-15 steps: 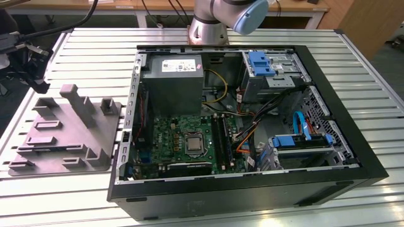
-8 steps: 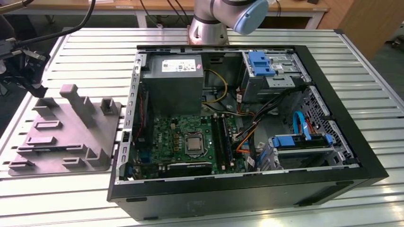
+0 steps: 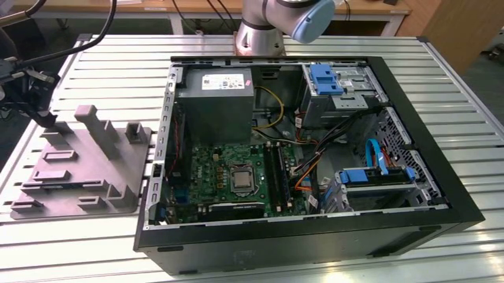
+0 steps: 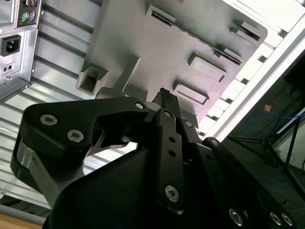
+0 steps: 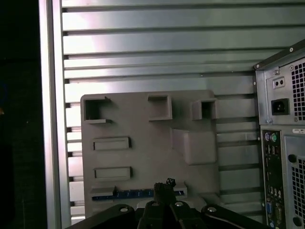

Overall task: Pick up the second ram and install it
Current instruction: 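Reach for the second ram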

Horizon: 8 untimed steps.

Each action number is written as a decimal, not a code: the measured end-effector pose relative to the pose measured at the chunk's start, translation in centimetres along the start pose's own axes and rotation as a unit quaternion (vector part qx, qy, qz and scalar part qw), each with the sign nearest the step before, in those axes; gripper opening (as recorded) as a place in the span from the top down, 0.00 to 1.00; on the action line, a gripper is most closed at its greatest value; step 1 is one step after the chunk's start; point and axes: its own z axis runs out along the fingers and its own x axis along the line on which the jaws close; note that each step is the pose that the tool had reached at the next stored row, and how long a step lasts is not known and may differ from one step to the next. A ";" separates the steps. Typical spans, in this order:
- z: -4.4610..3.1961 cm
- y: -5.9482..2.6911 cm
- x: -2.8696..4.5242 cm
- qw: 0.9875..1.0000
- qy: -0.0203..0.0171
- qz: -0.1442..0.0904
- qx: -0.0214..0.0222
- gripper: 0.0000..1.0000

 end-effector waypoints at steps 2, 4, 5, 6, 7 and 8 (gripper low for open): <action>0.16 -0.13 0.12 1.000 0.000 0.000 0.000 0.90; 0.28 -0.23 0.22 1.000 0.000 0.000 0.000 0.90; 0.35 -0.30 0.27 1.000 0.000 0.000 0.000 0.90; 0.42 -0.36 0.32 1.000 0.000 0.000 0.000 0.90; 0.49 -0.43 0.37 1.000 0.000 0.000 0.000 0.90; 0.59 -0.49 0.41 1.000 0.000 0.000 0.000 0.90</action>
